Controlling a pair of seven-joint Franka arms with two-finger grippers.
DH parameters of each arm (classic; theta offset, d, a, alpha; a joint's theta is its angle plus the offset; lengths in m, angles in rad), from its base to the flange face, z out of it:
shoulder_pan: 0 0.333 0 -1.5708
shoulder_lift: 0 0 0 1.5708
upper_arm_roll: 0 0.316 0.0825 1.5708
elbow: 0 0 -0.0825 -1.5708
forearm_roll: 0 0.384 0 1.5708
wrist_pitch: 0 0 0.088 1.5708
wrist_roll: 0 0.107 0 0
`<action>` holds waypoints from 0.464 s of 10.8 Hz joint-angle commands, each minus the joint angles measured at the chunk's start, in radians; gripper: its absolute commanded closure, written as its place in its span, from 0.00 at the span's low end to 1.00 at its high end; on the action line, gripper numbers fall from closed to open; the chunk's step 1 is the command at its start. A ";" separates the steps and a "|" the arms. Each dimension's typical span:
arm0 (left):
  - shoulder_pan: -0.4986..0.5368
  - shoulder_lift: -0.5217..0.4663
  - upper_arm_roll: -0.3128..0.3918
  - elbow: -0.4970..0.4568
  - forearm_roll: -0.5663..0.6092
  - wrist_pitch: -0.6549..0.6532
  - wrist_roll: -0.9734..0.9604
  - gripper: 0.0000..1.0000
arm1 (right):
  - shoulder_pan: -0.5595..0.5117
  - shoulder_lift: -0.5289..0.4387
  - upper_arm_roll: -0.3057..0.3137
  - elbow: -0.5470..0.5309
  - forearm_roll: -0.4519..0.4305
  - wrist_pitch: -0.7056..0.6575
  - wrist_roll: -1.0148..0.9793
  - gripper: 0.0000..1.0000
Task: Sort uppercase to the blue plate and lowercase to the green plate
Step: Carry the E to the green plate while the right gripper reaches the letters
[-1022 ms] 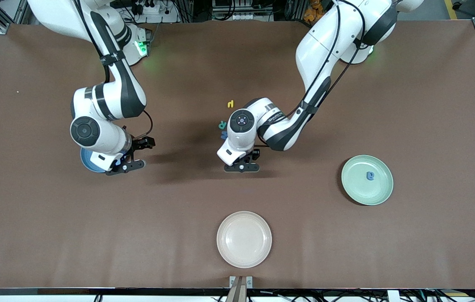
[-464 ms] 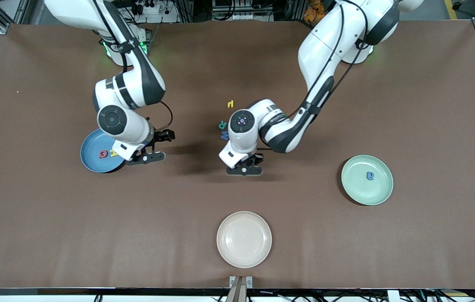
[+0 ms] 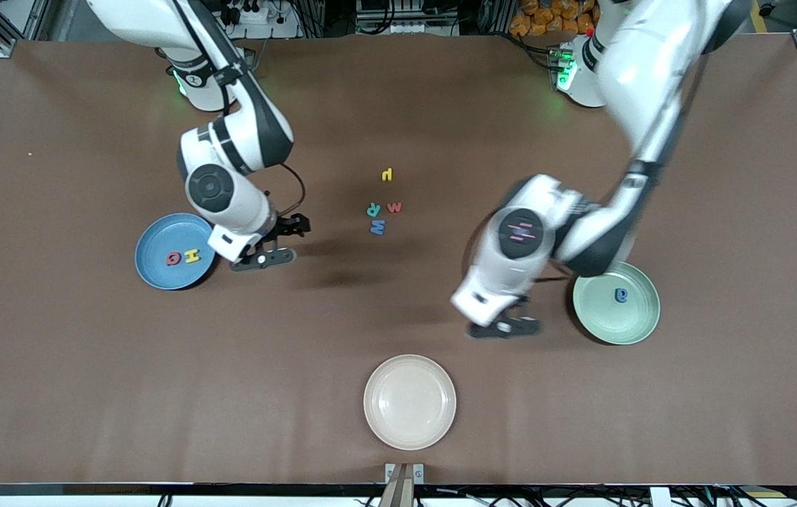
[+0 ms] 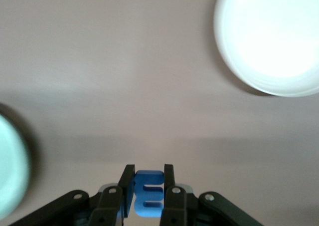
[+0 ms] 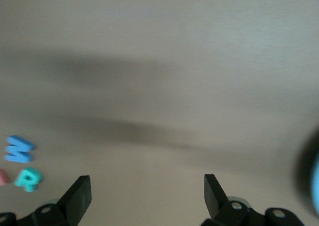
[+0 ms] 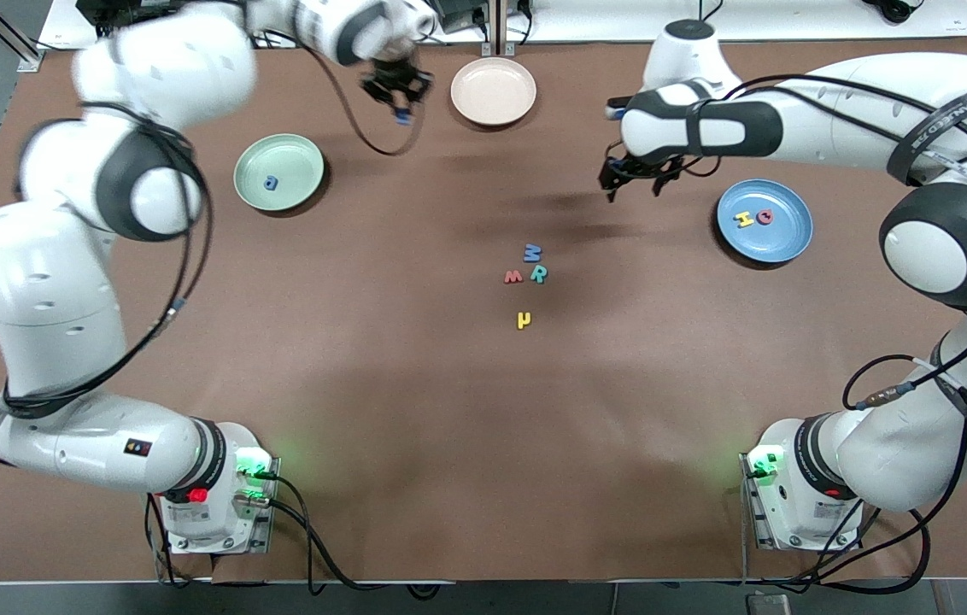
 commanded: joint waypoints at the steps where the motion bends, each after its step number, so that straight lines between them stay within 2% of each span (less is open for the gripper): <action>1: 0.158 -0.130 -0.022 -0.228 -0.007 -0.014 0.199 1.00 | 0.019 -0.006 0.074 -0.025 -0.006 0.095 0.141 0.00; 3: 0.270 -0.158 -0.022 -0.330 -0.007 -0.011 0.304 1.00 | 0.074 0.026 0.085 -0.021 -0.056 0.150 0.236 0.01; 4: 0.295 -0.152 -0.021 -0.353 0.003 -0.008 0.309 1.00 | 0.094 0.026 0.102 -0.022 -0.113 0.151 0.293 0.05; 5: 0.316 -0.140 -0.019 -0.368 0.010 0.000 0.311 1.00 | 0.096 0.035 0.140 -0.025 -0.131 0.154 0.349 0.05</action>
